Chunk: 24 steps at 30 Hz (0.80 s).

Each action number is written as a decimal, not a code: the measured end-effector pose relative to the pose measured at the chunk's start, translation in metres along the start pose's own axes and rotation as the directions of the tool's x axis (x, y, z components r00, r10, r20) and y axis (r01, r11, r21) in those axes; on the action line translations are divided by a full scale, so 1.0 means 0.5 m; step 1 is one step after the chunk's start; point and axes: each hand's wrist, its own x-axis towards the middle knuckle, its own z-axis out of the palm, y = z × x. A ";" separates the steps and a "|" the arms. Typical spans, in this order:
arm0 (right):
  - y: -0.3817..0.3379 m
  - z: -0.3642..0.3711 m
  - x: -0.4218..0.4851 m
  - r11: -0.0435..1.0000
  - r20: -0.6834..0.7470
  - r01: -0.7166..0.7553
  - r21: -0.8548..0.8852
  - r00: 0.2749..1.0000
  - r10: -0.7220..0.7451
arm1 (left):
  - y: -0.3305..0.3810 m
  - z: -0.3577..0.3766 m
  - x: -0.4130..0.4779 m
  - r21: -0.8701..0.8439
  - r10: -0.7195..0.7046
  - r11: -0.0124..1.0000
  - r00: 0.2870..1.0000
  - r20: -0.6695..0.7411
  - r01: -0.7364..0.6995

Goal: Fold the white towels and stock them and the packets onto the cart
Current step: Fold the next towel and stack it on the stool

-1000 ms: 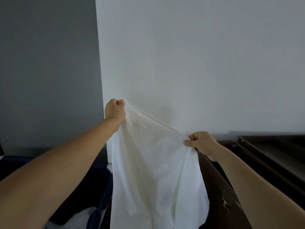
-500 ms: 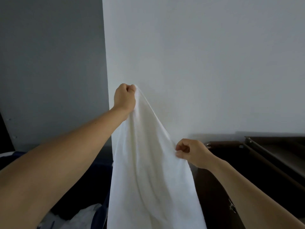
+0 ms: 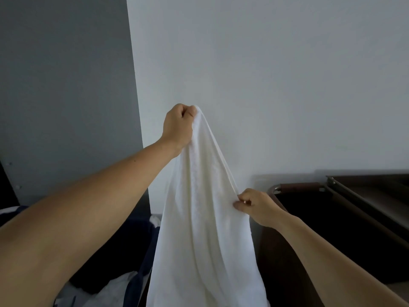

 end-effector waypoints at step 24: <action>-0.011 -0.074 0.003 0.892 -0.406 0.017 0.453 0.894 0.189 | -0.086 -0.084 0.049 0.233 -0.036 0.970 0.991 -0.131 0.066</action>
